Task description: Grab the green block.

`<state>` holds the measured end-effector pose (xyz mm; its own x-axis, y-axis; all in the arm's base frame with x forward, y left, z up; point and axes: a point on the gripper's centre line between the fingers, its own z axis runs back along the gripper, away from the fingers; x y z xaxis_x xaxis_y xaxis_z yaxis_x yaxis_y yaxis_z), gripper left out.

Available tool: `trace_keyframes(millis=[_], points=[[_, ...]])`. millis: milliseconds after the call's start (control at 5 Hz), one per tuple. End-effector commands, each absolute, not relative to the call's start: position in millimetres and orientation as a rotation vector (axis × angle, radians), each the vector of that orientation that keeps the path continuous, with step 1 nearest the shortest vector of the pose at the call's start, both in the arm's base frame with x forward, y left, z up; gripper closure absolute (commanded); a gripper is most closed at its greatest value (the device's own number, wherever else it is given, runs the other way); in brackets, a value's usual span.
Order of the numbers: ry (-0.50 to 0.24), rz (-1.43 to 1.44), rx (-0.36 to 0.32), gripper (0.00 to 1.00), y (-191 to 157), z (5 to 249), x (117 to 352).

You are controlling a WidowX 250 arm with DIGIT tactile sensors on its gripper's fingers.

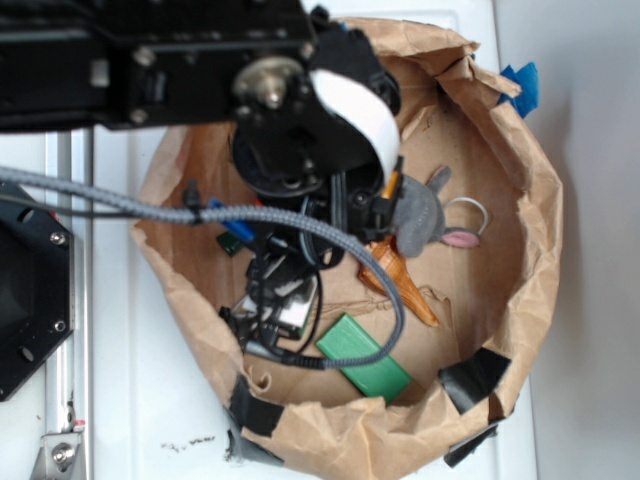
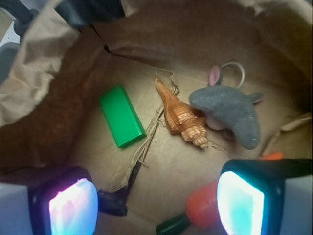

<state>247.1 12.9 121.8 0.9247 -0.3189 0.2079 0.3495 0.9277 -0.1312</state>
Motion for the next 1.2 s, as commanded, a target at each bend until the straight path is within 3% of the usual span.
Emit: trace_keyframes(millis=[0, 400, 800, 1000], points=[[-0.177, -0.515, -0.134, 0.0, -30, 87, 268], [-0.158, -0.643, -0.122, 0.0, -57, 67, 279], [-0.112, -0.68, -0.197, 0.0, -67, 37, 268], [-0.093, -0.635, -0.211, 0.0, -76, 21, 247]])
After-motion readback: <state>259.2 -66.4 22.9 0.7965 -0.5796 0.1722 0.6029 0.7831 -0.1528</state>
